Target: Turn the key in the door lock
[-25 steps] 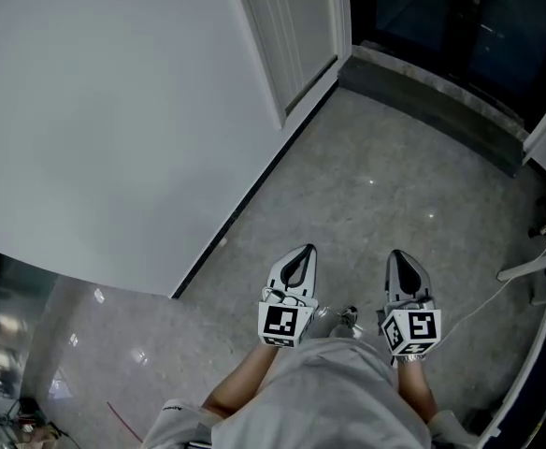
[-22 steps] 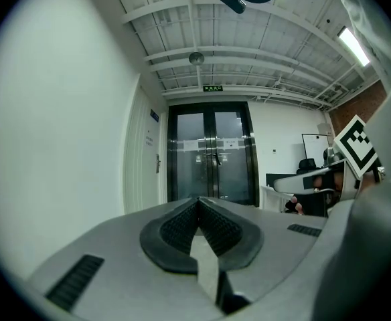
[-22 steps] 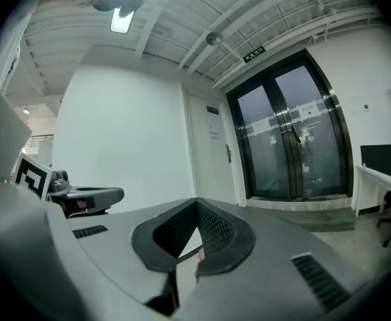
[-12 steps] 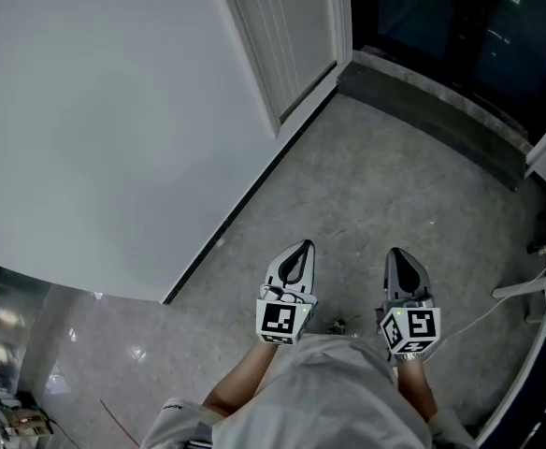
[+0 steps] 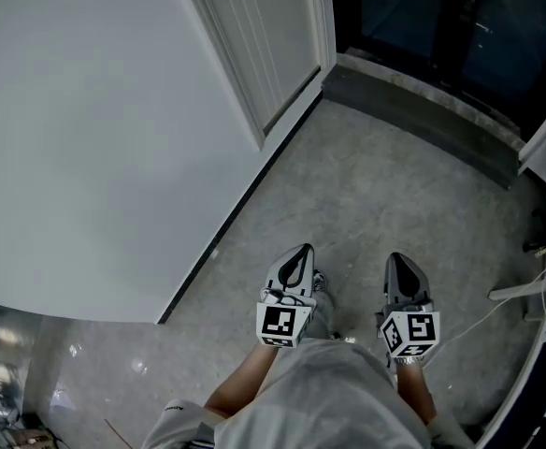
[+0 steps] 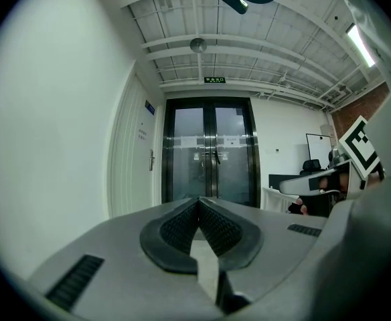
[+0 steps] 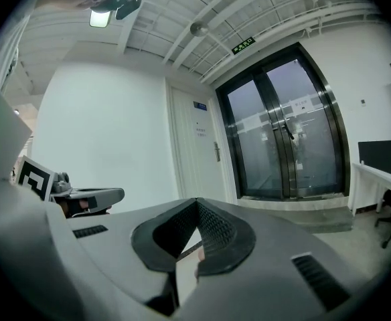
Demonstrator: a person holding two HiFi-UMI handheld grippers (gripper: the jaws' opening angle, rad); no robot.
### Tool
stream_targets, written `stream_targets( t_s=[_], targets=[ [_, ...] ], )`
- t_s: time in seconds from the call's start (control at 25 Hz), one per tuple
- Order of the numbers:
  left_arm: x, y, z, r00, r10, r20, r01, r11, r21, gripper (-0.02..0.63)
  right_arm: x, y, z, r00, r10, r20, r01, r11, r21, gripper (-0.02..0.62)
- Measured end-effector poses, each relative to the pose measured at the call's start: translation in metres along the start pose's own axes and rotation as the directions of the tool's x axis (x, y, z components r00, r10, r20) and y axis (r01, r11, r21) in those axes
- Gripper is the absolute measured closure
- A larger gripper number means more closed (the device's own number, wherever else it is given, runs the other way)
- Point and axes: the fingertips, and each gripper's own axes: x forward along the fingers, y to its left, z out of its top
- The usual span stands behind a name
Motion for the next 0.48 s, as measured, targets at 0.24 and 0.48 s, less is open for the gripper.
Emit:
stream_targets(
  t_s=[0.24,0.48],
  targets=[
    [0.065,0.026,0.01,0.999,-0.025,0.02,0.025,1.0,-0.004,0.598,0.057,-0.02,0.013,1.0,-0.02,0.0,0.02,1.0,-0.006,0.594],
    [0.125,0.066,0.027,0.999,-0.029,0.043,0.03,0.999,-0.019,0.597,0.127,-0.029,0.042,1.0,-0.024,0.011,0.025,0.999,-0.027,0.594]
  ],
)
